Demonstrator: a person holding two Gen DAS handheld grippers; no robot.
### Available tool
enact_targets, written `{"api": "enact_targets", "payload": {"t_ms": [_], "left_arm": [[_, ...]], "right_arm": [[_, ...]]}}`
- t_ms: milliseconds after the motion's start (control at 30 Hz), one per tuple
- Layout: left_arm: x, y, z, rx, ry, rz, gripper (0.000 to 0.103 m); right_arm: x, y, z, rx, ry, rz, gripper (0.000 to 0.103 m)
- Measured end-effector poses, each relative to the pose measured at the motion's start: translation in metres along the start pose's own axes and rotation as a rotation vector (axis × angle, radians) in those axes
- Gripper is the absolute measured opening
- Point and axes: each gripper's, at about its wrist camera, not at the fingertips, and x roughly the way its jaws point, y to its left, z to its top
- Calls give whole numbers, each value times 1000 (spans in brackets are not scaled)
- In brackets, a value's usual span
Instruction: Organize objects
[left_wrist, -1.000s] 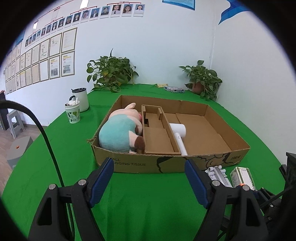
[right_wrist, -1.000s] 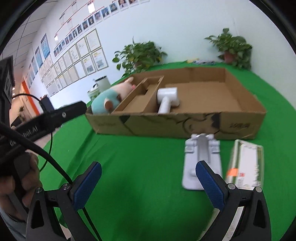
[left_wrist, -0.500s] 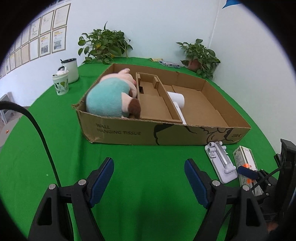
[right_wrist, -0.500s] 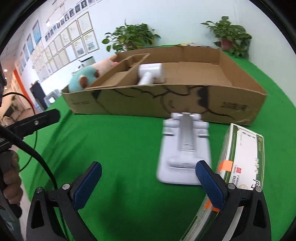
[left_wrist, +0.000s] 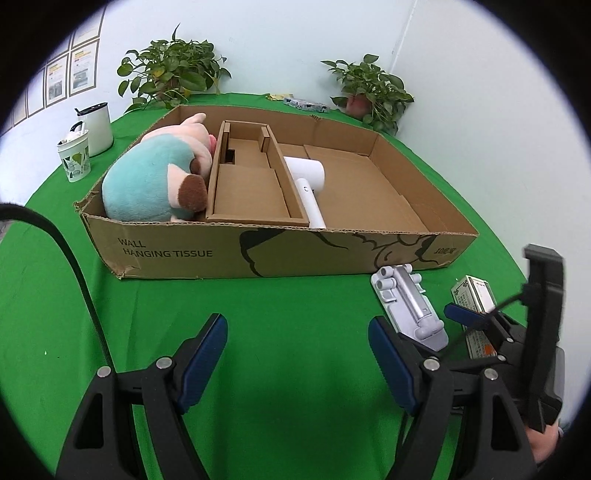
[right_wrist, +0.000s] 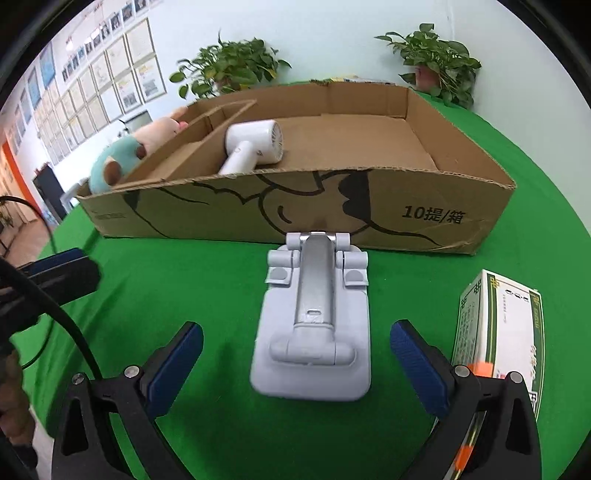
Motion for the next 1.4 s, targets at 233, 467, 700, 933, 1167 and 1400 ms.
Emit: {"api": "enact_targets", "payload": {"t_ms": [233, 467, 700, 933, 1167, 1400], "left_arm": [[-3, 15, -4, -31, 11, -1, 78], [13, 16, -17, -86, 124, -220, 78], [36, 2, -19, -123, 236, -469, 78], [55, -4, -24, -167, 303, -550, 78], [51, -6, -28, -173, 287, -558, 76], [42, -3, -35, -180, 265, -508, 66]], "right_arm": [[12, 9, -1, -60, 34, -50, 66], [-19, 17, -35, -43, 70, 68, 67], [-38, 27, -62, -38, 36, 168, 102], [-35, 28, -61, -67, -1, 94, 94], [-39, 32, -64, -84, -3, 68, 67], [-41, 29, -66, -10, -16, 177, 64]]}}
